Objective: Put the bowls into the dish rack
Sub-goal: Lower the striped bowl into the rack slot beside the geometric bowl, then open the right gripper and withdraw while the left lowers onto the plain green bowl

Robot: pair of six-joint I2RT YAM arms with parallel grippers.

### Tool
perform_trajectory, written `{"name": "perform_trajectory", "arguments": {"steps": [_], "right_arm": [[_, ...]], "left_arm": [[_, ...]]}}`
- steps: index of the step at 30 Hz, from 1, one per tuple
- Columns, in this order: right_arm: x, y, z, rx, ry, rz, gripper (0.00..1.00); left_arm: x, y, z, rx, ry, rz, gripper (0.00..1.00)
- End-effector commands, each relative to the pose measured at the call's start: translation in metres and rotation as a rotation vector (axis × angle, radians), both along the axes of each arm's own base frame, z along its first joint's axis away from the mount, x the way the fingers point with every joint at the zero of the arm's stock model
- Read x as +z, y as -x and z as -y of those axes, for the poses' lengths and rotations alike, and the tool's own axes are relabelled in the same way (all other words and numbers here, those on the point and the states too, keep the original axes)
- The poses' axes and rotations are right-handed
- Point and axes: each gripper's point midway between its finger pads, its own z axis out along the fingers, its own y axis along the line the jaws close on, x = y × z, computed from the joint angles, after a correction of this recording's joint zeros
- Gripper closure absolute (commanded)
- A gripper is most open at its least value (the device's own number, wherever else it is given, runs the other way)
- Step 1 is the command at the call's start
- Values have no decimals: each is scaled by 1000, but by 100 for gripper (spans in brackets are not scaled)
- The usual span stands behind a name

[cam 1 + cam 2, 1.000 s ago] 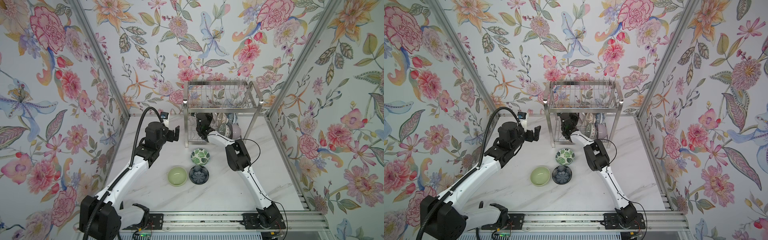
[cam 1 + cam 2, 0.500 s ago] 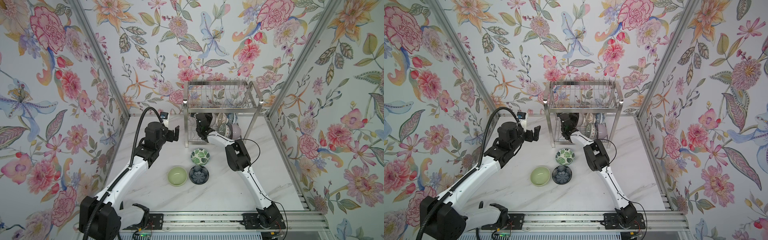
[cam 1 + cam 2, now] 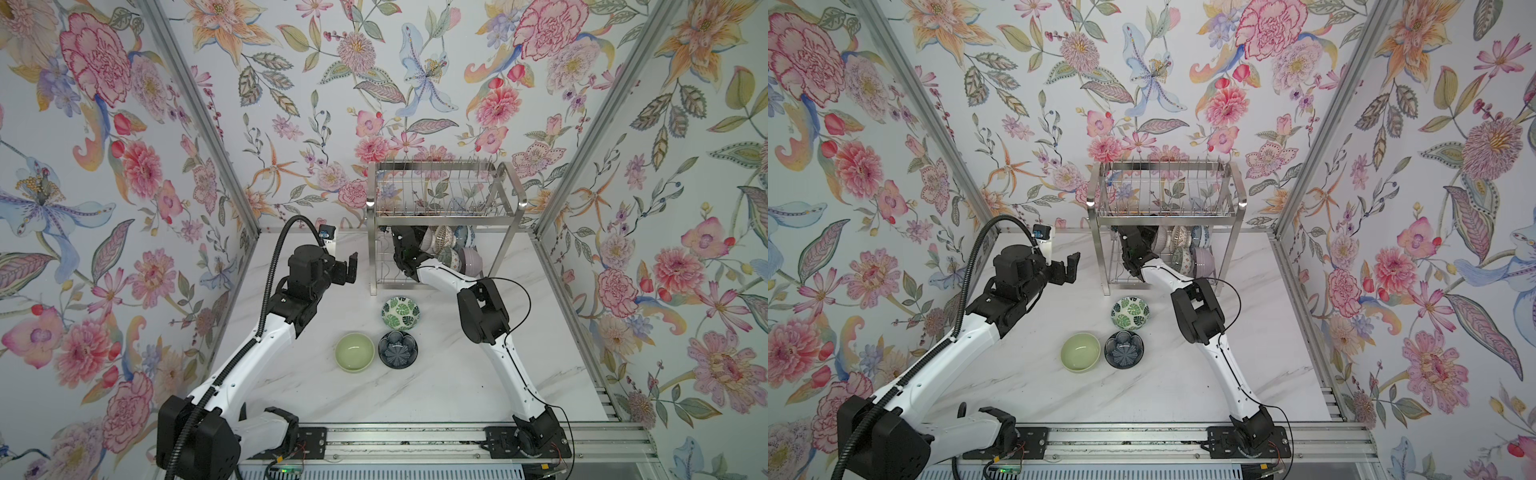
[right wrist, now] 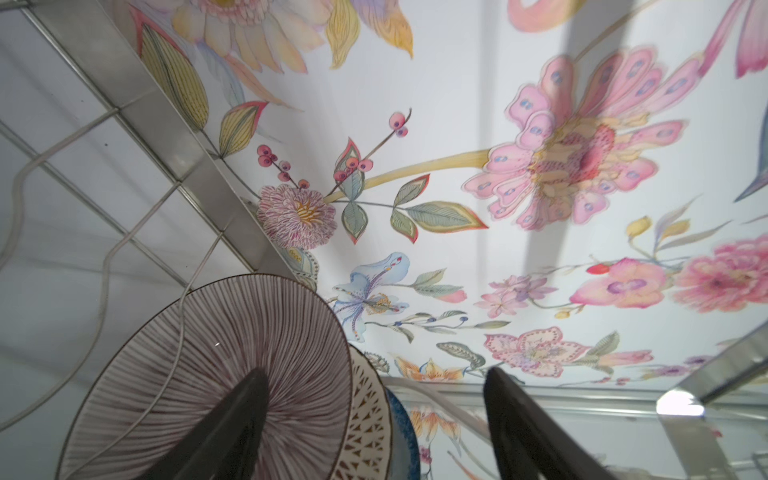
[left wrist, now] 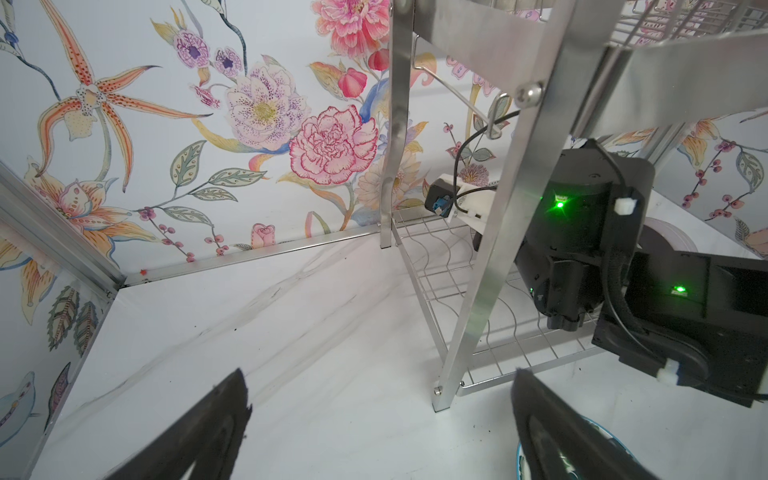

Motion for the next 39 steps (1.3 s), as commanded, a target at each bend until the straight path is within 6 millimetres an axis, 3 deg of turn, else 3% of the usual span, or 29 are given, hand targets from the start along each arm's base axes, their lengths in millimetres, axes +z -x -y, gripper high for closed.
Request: {"name": "perform_trajectory", "arguments": {"steps": [1, 9, 22, 23, 24, 25, 34, 39], "right_arm": [[14, 7, -5, 24, -83, -3, 8], [16, 24, -9, 82, -203, -36, 1], [37, 64, -7, 188, -264, -13, 1], [35, 69, -5, 195, -263, -17, 1], [36, 80, -18, 228, -264, -19, 1], [37, 85, -19, 237, -264, -18, 1], [43, 125, -14, 291, -270, -5, 1], [47, 157, -8, 325, -324, -22, 1]], "left_arm": [[0, 4, -7, 12, -9, -6, 1], [-4, 3, -10, 28, -23, -21, 1], [-8, 3, -9, 32, -18, -41, 1], [-9, 3, -8, 31, -18, -44, 1], [-9, 4, -8, 30, -19, -46, 1], [-8, 4, -8, 29, -19, -47, 1], [-19, 7, -1, 12, -33, -78, 1], [-31, 12, 2, -4, -39, -120, 1]]}}
